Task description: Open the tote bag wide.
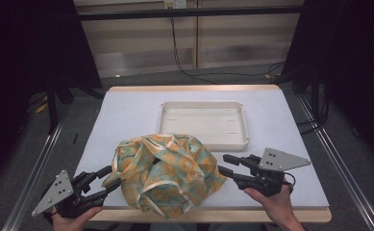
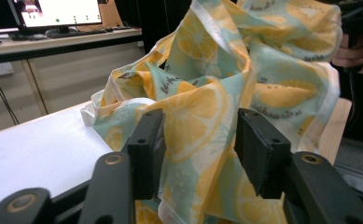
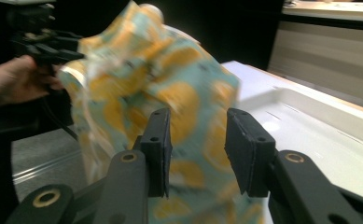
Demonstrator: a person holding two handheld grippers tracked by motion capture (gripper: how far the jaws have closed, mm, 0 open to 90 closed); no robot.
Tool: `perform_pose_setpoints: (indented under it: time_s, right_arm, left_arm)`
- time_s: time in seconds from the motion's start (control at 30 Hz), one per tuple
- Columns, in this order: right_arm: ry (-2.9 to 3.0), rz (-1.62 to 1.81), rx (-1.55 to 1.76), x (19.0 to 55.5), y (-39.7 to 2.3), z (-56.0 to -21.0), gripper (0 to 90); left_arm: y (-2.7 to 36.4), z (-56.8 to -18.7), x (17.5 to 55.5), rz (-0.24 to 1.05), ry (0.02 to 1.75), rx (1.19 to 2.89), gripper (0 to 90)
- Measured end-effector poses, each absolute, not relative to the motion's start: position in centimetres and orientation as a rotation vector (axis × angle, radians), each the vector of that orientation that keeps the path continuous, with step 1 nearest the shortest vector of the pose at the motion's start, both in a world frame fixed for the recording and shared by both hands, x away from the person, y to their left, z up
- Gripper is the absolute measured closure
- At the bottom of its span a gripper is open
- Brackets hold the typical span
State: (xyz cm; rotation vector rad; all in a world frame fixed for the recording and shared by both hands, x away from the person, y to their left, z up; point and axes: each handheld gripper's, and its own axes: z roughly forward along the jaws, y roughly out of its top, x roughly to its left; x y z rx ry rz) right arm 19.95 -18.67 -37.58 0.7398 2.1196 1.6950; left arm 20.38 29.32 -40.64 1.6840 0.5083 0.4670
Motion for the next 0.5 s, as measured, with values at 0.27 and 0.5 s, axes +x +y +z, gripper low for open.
perform_pose_setpoints:
  time_s: [0.27, 0.5]
  right_arm:
    - [2.138, 1.732, 0.688, 20.8, -16.5, -35.3, 54.5]
    - [2.158, 1.753, 0.643, 21.2, -14.6, -34.4, 49.0]
  left_arm:
    - [28.3, -40.3, 21.0, 0.457, 0.492, 1.745, 55.4]
    - [27.9, -40.3, 21.6, 0.4, 0.495, 1.77, 68.9]
